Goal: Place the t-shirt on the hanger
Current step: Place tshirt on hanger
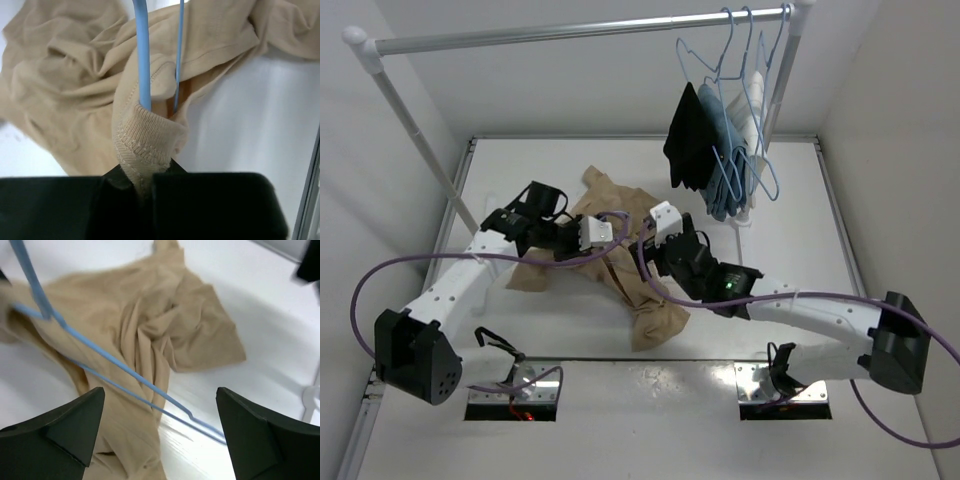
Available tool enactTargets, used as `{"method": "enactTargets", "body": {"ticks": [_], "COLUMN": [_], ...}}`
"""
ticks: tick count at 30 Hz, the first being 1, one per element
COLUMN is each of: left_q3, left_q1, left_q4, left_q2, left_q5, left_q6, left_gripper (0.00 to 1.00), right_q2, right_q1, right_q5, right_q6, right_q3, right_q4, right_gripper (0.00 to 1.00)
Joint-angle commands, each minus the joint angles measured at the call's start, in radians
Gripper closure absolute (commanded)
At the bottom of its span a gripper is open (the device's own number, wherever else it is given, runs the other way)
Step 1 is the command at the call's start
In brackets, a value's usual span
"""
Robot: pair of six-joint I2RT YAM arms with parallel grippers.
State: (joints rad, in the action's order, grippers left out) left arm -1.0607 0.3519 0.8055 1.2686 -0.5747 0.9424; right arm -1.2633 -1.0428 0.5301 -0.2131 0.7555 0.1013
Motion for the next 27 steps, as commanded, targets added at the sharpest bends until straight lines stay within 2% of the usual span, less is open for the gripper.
{"method": "enactTargets", "body": {"ticks": [1, 3, 4, 5, 6, 7, 10, 12, 13, 16, 18, 20, 21, 27], "left_q3": [0.037, 0.056, 0.065, 0.08, 0.08, 0.093, 0.093, 0.093, 0.093, 0.102, 0.113, 0.122, 0.122, 0.122], "left_q1": [-0.025, -0.025, -0.025, -0.025, -0.025, -0.025, -0.025, -0.025, -0.025, -0.025, -0.025, -0.025, -0.025, -0.025], "left_q4": [-0.1, -0.14, -0.14, -0.153, -0.172, -0.181, -0.204, -0.213, -0.222, -0.232, -0.232, -0.232, -0.232, -0.232], "left_q2": [-0.07, -0.093, -0.094, -0.094, -0.094, -0.094, -0.083, -0.072, -0.072, -0.072, -0.081, -0.081, -0.081, -0.09], "left_q5": [0.038, 0.067, 0.067, 0.082, 0.097, 0.107, 0.145, 0.173, 0.194, 0.194, 0.185, 0.174, 0.164, 0.145], "left_q6": [-0.151, -0.212, -0.234, -0.269, -0.287, -0.309, -0.382, -0.418, -0.418, -0.418, -0.418, -0.418, -0.407, -0.398], "left_gripper": [1.0, 1.0, 1.0, 1.0, 1.0, 1.0, 1.0, 1.0, 1.0, 1.0, 1.0, 1.0, 1.0, 1.0], "right_q2": [0.065, 0.065, 0.065, 0.055, 0.023, 0.001, -0.106, -0.152, -0.189, -0.238, -0.287, -0.324, -0.359, -0.447], "right_q1": [0.004, -0.006, -0.016, -0.016, -0.016, -0.025, -0.046, -0.06, -0.075, -0.088, -0.088, -0.088, -0.088, -0.079], "right_q5": [0.087, 0.071, 0.048, 0.018, -0.022, -0.098, -0.189, -0.211, -0.226, -0.217, -0.176, -0.128, -0.078, -0.005], "right_q6": [-0.152, -0.198, -0.209, -0.235, -0.265, -0.288, -0.333, -0.345, -0.345, -0.399, -0.44, -0.474, -0.488, -0.561], "right_q3": [0.149, 0.198, 0.199, 0.199, 0.199, 0.199, 0.199, 0.208, 0.208, 0.208, 0.22, 0.248, 0.26, 0.309], "right_q4": [-0.208, -0.265, -0.291, -0.301, -0.301, -0.301, -0.301, -0.313, -0.313, -0.301, -0.301, -0.351, -0.367, -0.394], "right_gripper": [0.07, 0.05, 0.07, 0.14, 0.36, 0.47, 0.69, 0.67, 0.58, 0.41, 0.38, 0.38, 0.4, 0.54]}}
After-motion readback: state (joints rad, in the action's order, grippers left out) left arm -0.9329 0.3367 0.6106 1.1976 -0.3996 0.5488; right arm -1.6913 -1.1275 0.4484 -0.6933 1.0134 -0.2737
